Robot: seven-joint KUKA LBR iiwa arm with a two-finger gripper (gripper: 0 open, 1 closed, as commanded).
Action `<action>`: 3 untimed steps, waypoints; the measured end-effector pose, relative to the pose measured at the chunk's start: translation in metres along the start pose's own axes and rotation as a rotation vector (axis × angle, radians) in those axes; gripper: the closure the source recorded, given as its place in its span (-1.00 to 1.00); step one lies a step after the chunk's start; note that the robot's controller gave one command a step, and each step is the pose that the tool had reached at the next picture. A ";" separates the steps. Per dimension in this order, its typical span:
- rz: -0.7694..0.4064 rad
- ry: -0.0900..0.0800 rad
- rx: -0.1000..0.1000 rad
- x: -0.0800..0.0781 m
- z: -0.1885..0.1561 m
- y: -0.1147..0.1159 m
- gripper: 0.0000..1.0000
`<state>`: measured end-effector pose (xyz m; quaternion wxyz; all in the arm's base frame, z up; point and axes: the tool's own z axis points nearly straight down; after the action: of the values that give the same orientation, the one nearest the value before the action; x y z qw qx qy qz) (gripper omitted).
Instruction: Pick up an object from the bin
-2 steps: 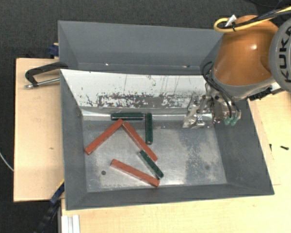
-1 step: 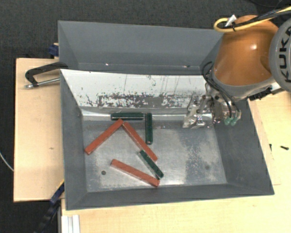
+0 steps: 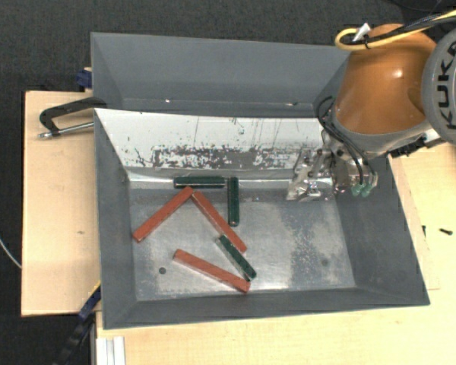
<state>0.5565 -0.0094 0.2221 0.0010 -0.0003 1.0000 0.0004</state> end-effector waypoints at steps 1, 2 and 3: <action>0.000 0.000 0.000 0.000 0.000 0.000 1.00; -0.147 0.000 0.000 -0.002 0.004 -0.002 1.00; 0.050 0.004 0.000 -0.005 0.062 -0.023 1.00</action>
Offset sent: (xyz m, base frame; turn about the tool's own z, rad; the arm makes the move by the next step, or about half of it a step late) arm 0.0112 -0.0193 -0.0233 -0.7843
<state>0.5611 -0.0321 0.1604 -0.0011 0.0245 0.9997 0.0002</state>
